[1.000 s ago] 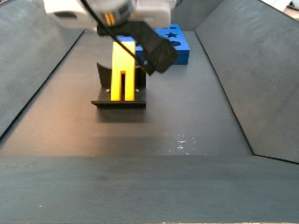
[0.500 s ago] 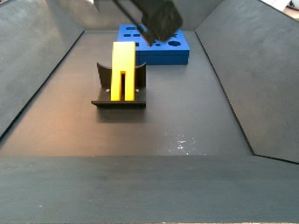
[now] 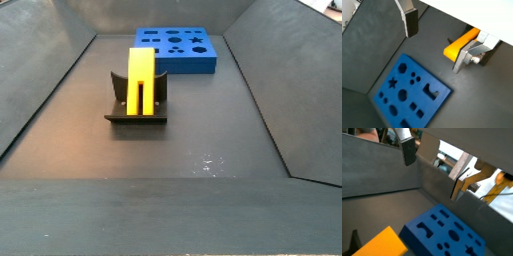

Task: Pick up the double-square object. Move up. Place the double-square object on the fixture. Regrasp the double-square object. Move to above the board. Insert the double-square object.
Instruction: Regrasp the double-square object.

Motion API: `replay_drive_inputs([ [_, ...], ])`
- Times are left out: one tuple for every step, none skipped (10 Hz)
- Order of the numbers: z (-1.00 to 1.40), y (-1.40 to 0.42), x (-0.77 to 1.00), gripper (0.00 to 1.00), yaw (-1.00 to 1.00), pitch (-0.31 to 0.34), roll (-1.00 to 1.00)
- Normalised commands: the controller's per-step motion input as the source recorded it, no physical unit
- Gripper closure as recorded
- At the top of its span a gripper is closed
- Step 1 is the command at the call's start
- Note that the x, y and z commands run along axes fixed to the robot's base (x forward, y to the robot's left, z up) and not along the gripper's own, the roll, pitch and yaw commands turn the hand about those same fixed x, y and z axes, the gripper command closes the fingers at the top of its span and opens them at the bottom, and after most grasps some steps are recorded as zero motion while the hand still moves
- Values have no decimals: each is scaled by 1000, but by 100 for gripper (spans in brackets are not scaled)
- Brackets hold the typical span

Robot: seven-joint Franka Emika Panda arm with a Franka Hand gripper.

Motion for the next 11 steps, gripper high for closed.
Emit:
replay_drive_inputs([
  [44, -52, -23, 0, 22, 42, 1000],
  [34, -45, -24, 0, 22, 40, 1000],
  [22, -41, -26, 0, 22, 36, 1000],
  [12, -27, -27, 0, 22, 32, 1000],
  [11, -25, -24, 0, 23, 28, 1000],
  [12, -25, -24, 0, 23, 26, 1000],
  [9, -21, -17, 0, 25, 22, 1000],
  [10, -17, -12, 0, 26, 20, 1000],
  [13, -21, -6, 0, 28, 16, 1000],
  [13, -21, -4, 0, 29, 16, 1000],
  [13, -22, -3, 0, 31, 20, 1000],
])
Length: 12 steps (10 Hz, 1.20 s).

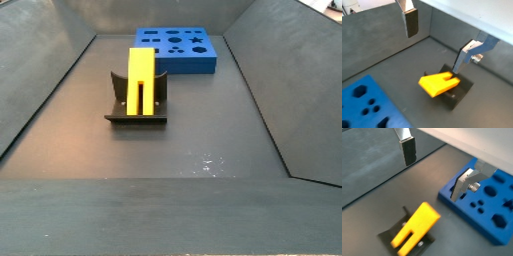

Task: Pick up the double-square object. Move up. Place the double-square object on the fixture. Regrasp the double-square object. Move to above the board. Insert the double-square object.
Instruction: Regrasp the double-square object.

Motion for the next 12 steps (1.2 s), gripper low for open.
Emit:
replay_drive_inputs([
  [11, -18, -2, 0, 32, 24, 1000],
  [11, -22, 6, 0, 34, 31, 1000],
  [4, -21, 24, 0, 38, 40, 1000],
  [0, -27, 36, 0, 41, 50, 1000],
  [0, -26, 49, 0, 46, 61, 1000],
  [0, -31, 65, 0, 53, 82, 1000],
  [-2, -36, 79, 0, 62, 101, 1000],
  [-5, -40, 95, 0, 78, 129, 1000],
  [-2, -46, 95, 0, 97, 153, 1000],
  [-3, -46, 95, 0, 123, 173, 1000],
  [-8, -46, 95, 0, 161, 197, 1000],
  [-7, -49, 99, 0, 194, 187, 799],
])
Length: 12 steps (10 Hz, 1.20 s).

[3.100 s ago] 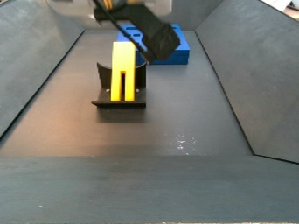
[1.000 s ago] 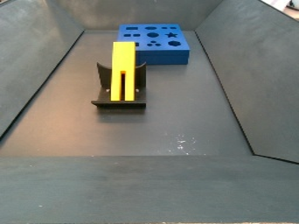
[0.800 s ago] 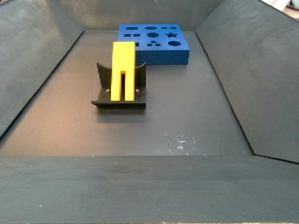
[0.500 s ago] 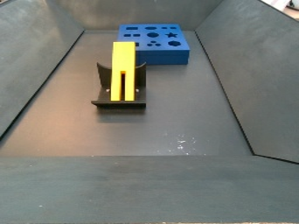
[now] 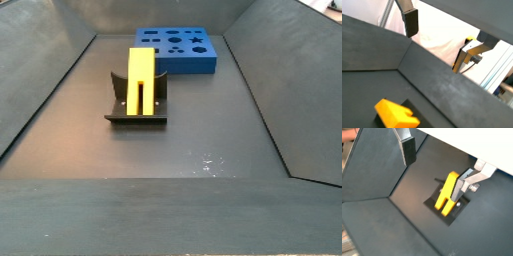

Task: Pick up the double-square object. Move up. Place the double-square object on the fixture. Regrasp the double-square object. Move to above the board. Insert the double-square object.
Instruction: Regrasp the double-square object.

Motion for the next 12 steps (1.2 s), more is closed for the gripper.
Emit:
replay_drive_inputs([
  [-6, -52, 102, 0, 211, 163, 613],
  [-11, -51, 105, 0, 217, 143, 486],
  [0, -39, 101, 0, 225, 103, 290],
  [2, -38, 88, 0, 230, 65, 214],
  [-11, -46, 80, 0, 221, 18, 178],
  [-8, -47, 78, 0, 204, -1, 166],
  [-1000, 47, 33, 0, 151, 5, 160],
  [-1000, 47, 34, 0, 137, 1, 158],
  [-1000, 43, 45, 0, 114, -39, 140],
  [-1000, 38, 52, 0, 99, -64, 114],
  [-1000, 35, 60, 0, 73, -82, 85],
  [-1000, 34, 65, 0, 60, -90, 77],
])
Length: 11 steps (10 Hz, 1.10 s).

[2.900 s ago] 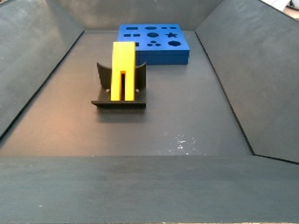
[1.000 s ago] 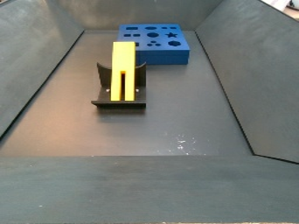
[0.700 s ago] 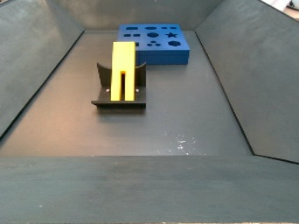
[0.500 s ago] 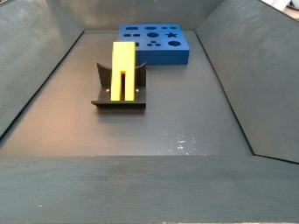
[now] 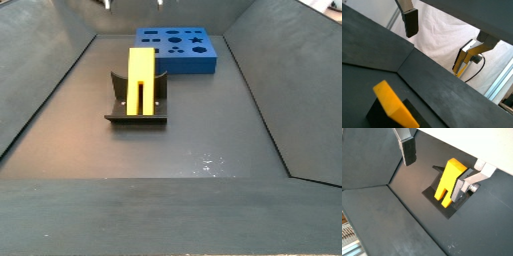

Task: Pick up the double-square object. Move up. Place the double-square object on the fixture. Regrasp the double-square object. Move to above the board. Insert the double-square object.
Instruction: Regrasp the double-square object.

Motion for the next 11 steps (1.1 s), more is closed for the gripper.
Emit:
replay_drive_inputs([
  [-1000, 31, 71, 0, 32, -94, 66],
  [-1000, 26, 74, 0, 13, -94, 68],
  [-1000, 23, 76, 0, -11, -85, 69],
  [-1000, 21, 82, 0, -18, -78, 64],
  [-1000, 19, 82, 0, -29, -63, 63],
  [-931, 12, 81, 0, -31, -51, 62],
  [-758, 4, 72, 0, -29, -32, 64],
  [-629, 2, 68, 0, -25, -16, 65],
  [-504, 0, 69, 0, -19, -7, 66],
  [-383, -1, 71, 0, -8, 4, 71],
  [-234, -5, 77, 0, 8, 14, 71],
])
